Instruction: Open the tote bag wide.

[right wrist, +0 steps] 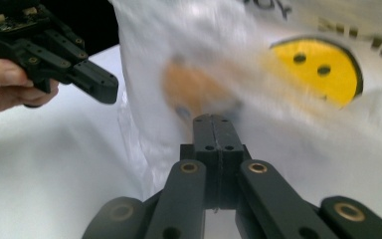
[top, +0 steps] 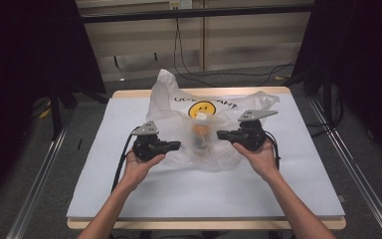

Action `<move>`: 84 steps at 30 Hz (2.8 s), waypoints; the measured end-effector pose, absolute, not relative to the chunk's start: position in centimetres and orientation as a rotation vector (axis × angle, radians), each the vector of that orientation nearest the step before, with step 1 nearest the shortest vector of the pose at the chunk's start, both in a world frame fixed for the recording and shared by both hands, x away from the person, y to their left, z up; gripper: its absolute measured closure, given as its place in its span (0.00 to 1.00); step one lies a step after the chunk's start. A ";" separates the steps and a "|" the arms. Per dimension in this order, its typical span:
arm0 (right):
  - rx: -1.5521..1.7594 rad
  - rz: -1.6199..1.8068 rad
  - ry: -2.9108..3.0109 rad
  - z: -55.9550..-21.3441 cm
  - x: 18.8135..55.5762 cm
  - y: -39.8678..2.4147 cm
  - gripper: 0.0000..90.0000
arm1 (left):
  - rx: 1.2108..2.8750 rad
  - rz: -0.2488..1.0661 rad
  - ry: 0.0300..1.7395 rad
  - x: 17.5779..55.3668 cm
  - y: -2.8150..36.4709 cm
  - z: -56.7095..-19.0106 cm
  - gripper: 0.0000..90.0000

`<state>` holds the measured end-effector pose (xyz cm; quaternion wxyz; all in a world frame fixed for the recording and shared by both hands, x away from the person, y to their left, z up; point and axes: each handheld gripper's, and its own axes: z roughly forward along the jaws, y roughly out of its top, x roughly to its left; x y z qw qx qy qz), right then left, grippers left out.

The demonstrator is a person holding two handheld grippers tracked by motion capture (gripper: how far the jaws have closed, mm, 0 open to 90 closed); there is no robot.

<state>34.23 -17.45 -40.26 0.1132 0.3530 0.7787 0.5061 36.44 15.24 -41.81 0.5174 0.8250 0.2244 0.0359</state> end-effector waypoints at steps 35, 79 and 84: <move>1.076 1.485 2.214 -35.7 39.4 -15.2 1.00 | 1.887 0.190 0.552 41.9 10.7 -33.2 1.00; 1.137 1.311 2.387 -43.2 37.1 -17.2 1.00 | 2.243 0.164 0.621 43.1 9.6 -42.8 1.00; 1.167 1.266 2.430 -44.6 37.6 -17.5 1.00 | 2.282 0.153 0.627 43.0 9.9 -43.9 1.00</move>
